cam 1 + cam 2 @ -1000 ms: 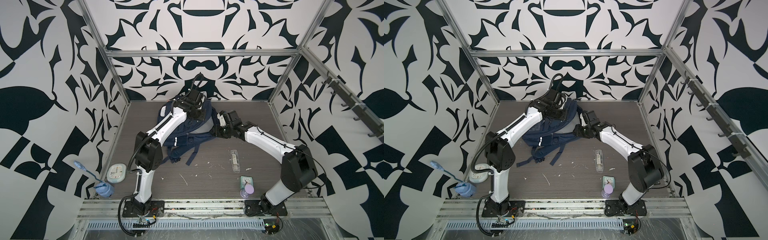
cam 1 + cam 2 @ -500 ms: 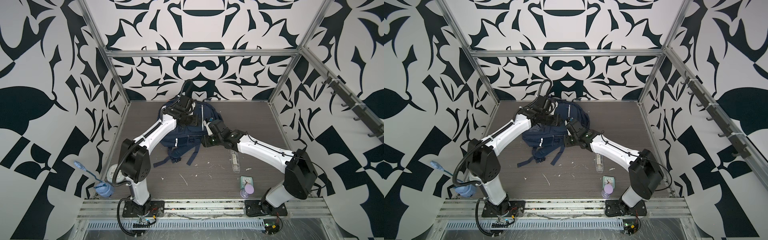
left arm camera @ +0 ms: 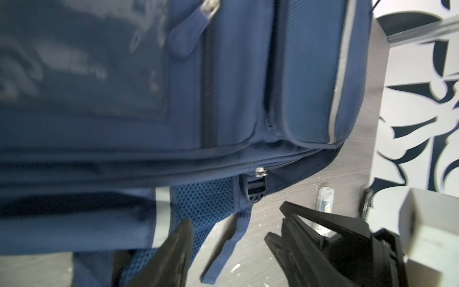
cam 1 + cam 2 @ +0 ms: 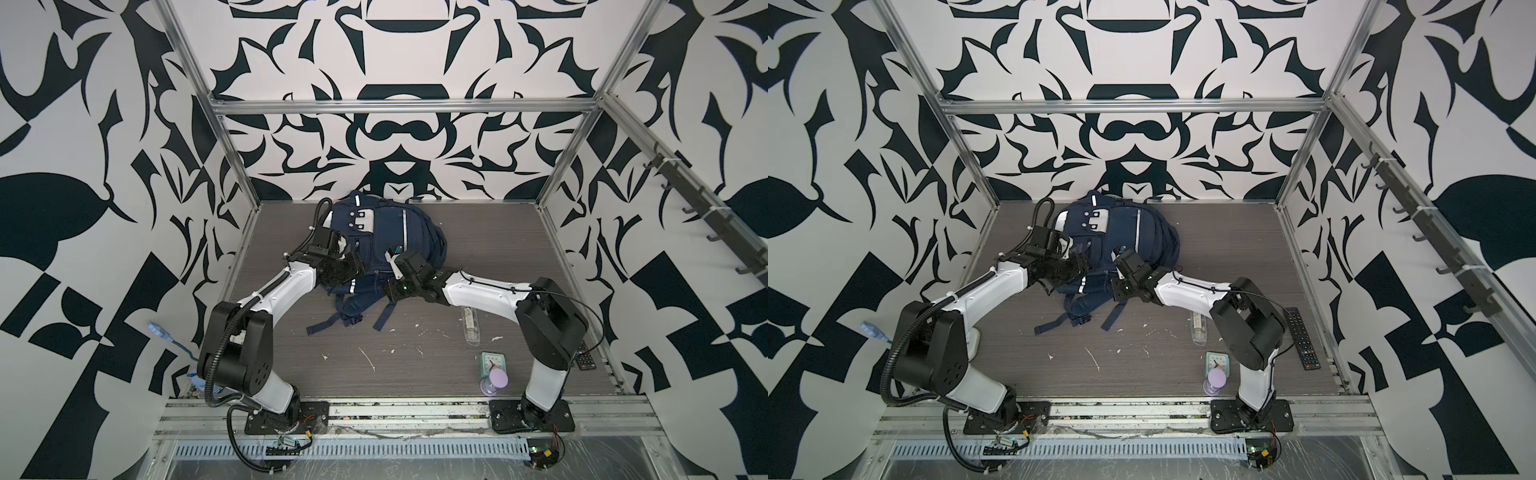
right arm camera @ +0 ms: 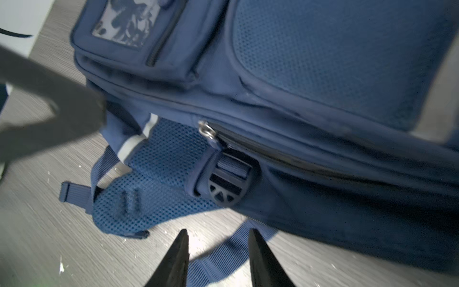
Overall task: Pack books, pencil case, and school supplies into a backpack
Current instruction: Zip the student bag at the top-center of the table.
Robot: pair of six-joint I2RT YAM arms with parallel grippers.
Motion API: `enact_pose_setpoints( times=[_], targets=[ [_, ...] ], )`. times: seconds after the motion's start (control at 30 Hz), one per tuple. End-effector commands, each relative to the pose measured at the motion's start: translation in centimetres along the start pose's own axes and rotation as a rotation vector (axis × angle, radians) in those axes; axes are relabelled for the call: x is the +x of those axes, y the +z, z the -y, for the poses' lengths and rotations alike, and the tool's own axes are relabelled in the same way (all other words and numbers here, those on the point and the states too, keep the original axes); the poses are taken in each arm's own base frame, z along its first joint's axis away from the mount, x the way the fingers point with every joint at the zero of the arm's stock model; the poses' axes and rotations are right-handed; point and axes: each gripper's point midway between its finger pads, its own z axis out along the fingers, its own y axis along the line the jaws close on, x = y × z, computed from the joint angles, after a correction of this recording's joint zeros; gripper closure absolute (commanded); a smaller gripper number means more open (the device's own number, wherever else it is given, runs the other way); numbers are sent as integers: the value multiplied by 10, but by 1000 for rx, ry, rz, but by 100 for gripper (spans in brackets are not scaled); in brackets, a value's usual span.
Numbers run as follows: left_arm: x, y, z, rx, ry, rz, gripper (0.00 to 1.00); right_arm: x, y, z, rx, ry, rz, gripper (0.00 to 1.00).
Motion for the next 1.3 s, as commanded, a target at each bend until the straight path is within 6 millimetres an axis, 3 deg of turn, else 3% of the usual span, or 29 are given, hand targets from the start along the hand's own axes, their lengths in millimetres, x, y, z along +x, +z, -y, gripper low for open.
enact_pose_setpoints(
  times=[0.0,0.2,0.63,0.97,1.27],
  targets=[
    [-10,-10,14,128,-109,46,40,-42,-12,-30,-95,-21,126,57],
    [-11,-2,-2,154,-204,44,40,-46,1,-27,-73,-24,123,56],
    [-21,20,-14,187,-289,11,41,-54,28,-24,-39,-21,102,58],
    [-15,28,-22,176,-309,-16,41,-51,38,0,0,26,110,60],
    [-9,35,-30,159,-321,-35,41,-50,53,2,-10,-38,110,62]
  ],
)
